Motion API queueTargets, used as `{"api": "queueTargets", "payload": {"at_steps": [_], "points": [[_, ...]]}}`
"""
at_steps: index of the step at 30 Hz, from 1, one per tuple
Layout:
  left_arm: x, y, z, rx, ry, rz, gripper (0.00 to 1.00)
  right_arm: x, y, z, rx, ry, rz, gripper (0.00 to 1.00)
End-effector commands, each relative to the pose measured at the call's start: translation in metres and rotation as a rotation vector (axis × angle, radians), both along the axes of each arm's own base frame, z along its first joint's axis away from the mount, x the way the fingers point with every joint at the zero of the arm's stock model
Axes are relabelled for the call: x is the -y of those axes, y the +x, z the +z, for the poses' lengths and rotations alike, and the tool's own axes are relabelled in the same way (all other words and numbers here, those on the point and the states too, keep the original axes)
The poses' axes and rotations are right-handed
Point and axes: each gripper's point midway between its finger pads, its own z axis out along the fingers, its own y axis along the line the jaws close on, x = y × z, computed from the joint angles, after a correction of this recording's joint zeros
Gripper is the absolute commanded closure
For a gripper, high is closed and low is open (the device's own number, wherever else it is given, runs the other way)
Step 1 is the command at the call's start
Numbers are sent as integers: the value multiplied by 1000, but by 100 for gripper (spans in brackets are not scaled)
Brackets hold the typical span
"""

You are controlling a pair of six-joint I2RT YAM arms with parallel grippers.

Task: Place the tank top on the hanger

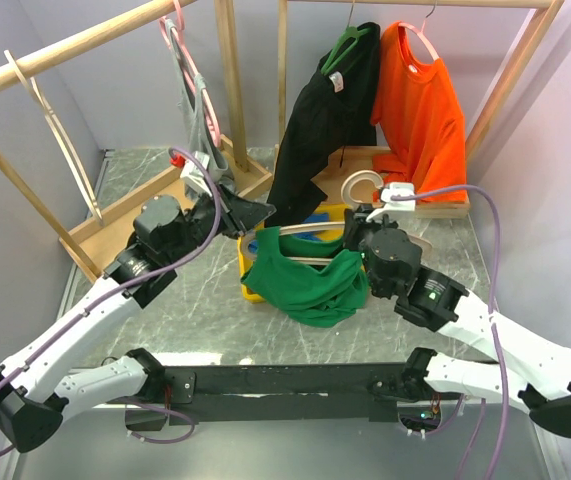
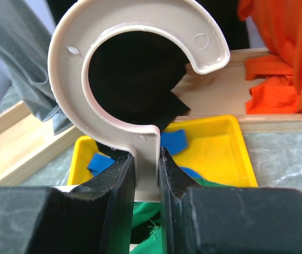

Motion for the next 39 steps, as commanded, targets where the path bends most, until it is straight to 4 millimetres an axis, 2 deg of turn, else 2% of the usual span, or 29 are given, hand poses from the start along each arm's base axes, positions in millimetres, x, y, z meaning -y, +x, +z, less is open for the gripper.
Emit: {"api": "queueTargets", "payload": {"at_steps": [1, 4, 5, 6, 8, 10, 11, 12, 14, 15, 17, 18, 21, 22, 23, 24, 27, 29, 35, 39], "points": [[2, -3, 35, 87, -27, -28, 89, -10, 2, 46, 88, 82, 20, 100], [2, -2, 44, 112, -24, -23, 88, -14, 5, 46, 103, 66, 22, 100], [3, -1, 46, 115, -22, -23, 88, -19, 5, 53, 137, 112, 45, 100], [3, -1, 47, 121, -17, -28, 87, -24, 6, 31, 131, 94, 62, 100], [4, -2, 55, 134, -20, -35, 86, -32, 1, 35, 188, 186, 123, 100], [3, -2, 57, 141, -9, -33, 84, -40, 2, 20, 162, 175, 141, 100], [3, -2, 57, 140, -2, -31, 83, -41, 4, 23, 154, 165, 138, 100], [2, -2, 58, 160, 11, -26, 79, -42, 5, 24, 151, 156, 137, 100], [-2, 1, 47, 140, 70, -8, 74, -41, 5, 31, 157, 135, 135, 100], [-4, 2, 41, 165, 122, -4, 67, -40, 4, 39, 171, 143, 141, 100], [-13, 3, 30, 183, 232, 16, 60, -41, 3, 48, 185, 141, 155, 100], [-15, 2, 27, 190, 263, 16, 52, -42, 3, 48, 183, 132, 159, 100], [-22, -10, 19, 229, 337, -22, 42, -45, 5, 35, 154, 90, 166, 100], [-25, -16, 17, 238, 351, -31, 41, -44, 3, 33, 152, 90, 173, 100], [-29, -19, 10, 239, 389, -34, 41, -44, 3, 22, 134, 76, 173, 100], [-33, -20, 0, 225, 415, -31, 40, -39, 0, 21, 136, 85, 170, 100], [-43, -29, -12, 233, 452, -28, 42, -32, -2, 10, 118, 88, 173, 100], [-49, -38, -11, 257, 454, -37, 45, -30, -3, 6, 104, 77, 175, 100], [-51, -56, -27, 263, 503, -123, 55, -28, -4, 9, 102, 65, 185, 100], [-43, -60, -35, 268, 519, -178, 55, -32, -3, 12, 101, 59, 199, 100]]}}
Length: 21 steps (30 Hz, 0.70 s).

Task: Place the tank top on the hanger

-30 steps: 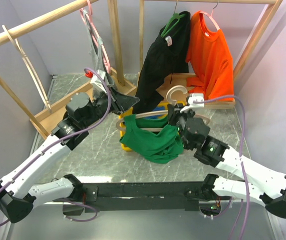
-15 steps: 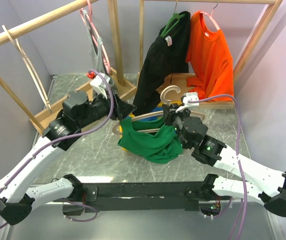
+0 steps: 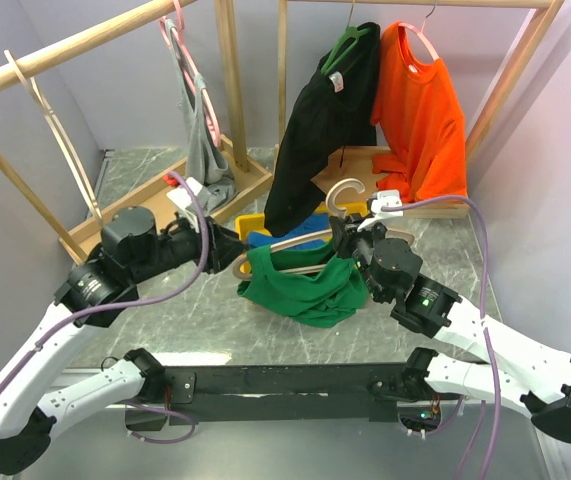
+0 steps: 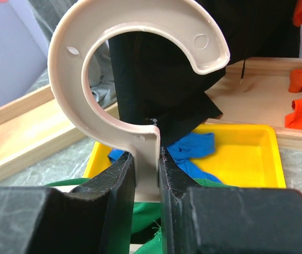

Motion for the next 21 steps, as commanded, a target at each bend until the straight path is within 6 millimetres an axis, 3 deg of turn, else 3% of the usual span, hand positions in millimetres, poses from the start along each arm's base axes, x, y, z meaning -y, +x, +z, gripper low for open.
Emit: {"api": "queueTargets", "payload": {"at_steps": [1, 5, 10, 15, 21], "points": [[9, -4, -19, -8, 75, -70, 55, -2, -1, 28, 41, 59, 18, 100], [18, 2, -28, -17, 156, -72, 61, -3, -2, 40, 58, 67, 30, 100], [41, -5, -29, 3, 221, -105, 68, 1, -3, 49, 73, 66, 21, 100], [52, -3, -27, 23, 247, -107, 84, 1, -5, 52, 77, 72, 30, 100], [66, -3, -16, 57, 216, -155, 84, -1, -7, 62, 86, 92, 50, 100]]}}
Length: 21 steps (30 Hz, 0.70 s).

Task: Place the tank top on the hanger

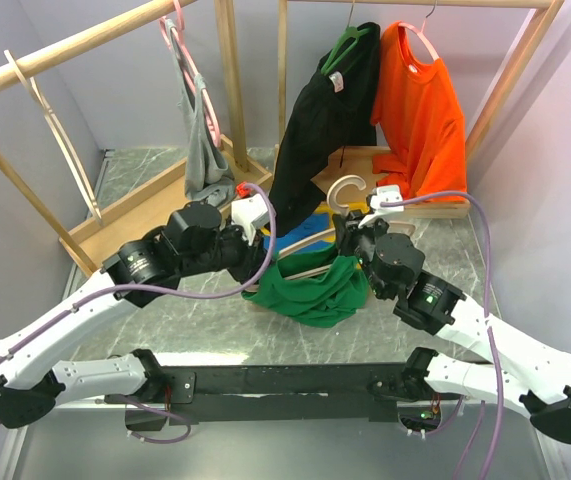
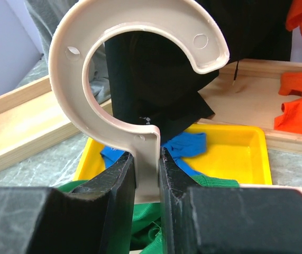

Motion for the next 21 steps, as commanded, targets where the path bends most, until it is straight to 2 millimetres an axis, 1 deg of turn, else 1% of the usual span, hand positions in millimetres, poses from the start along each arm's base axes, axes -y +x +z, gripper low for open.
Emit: {"api": "queueTargets", "payload": {"at_steps": [1, 5, 7, 10, 15, 21], "points": [[16, 10, 30, 78, -70, -15, 84, -3, -7, 58, 92, 143, 41, 100], [22, 16, 32, 84, -68, -16, 79, -2, -9, 67, 102, 161, 49, 100], [25, 17, 33, 88, -72, -20, 79, -2, -11, 71, 107, 169, 55, 100], [29, 21, 37, 97, -84, -21, 74, -3, -13, 74, 110, 181, 67, 100], [34, 23, 45, 112, -104, -29, 71, -1, -15, 78, 116, 196, 74, 100], [40, 25, 43, 109, -108, -39, 70, 0, -19, 84, 126, 216, 87, 100]]}}
